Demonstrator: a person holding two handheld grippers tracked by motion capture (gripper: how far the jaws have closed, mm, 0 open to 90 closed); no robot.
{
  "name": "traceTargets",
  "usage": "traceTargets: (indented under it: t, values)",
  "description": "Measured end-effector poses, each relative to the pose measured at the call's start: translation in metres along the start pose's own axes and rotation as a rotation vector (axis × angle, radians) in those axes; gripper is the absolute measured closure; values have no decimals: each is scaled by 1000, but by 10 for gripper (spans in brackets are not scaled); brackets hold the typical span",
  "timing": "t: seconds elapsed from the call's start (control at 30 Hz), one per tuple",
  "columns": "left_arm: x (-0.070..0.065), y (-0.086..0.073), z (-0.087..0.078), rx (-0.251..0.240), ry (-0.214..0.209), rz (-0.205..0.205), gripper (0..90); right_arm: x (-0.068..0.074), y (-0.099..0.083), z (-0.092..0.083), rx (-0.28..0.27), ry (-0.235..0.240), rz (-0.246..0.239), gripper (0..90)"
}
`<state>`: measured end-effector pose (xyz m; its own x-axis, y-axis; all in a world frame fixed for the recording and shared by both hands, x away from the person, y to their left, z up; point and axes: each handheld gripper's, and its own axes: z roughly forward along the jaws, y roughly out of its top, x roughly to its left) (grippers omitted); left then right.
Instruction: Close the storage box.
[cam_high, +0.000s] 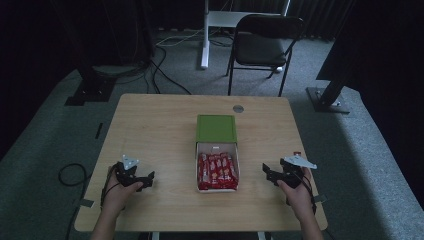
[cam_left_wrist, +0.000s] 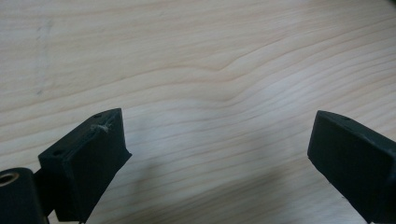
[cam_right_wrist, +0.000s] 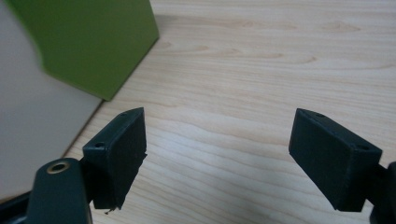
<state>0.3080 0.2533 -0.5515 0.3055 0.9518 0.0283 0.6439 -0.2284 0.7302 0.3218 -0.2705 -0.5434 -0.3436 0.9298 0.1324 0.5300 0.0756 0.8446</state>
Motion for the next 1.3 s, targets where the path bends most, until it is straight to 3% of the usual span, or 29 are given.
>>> traceTargets:
  t: [0.17,0.47,0.77,0.97,1.2,1.3]
  values:
    - [-12,6,-6,-27,-52,19,53,6,7,-5,-19,17,-9,185]
    - [-47,26,-23,-98,-137,100,53,20,22,-10,-40,88,-30,185]
    - [-70,39,-35,-186,-231,143,52,42,33,-18,-93,198,-78,188]
    - [-84,41,-33,-193,-294,183,52,58,36,-17,-92,284,-140,188]
    - [-100,48,-38,-218,-377,209,52,69,34,-17,-87,348,-166,188]
    - [-107,49,-37,-217,-390,230,52,72,32,-16,-83,361,-172,189]
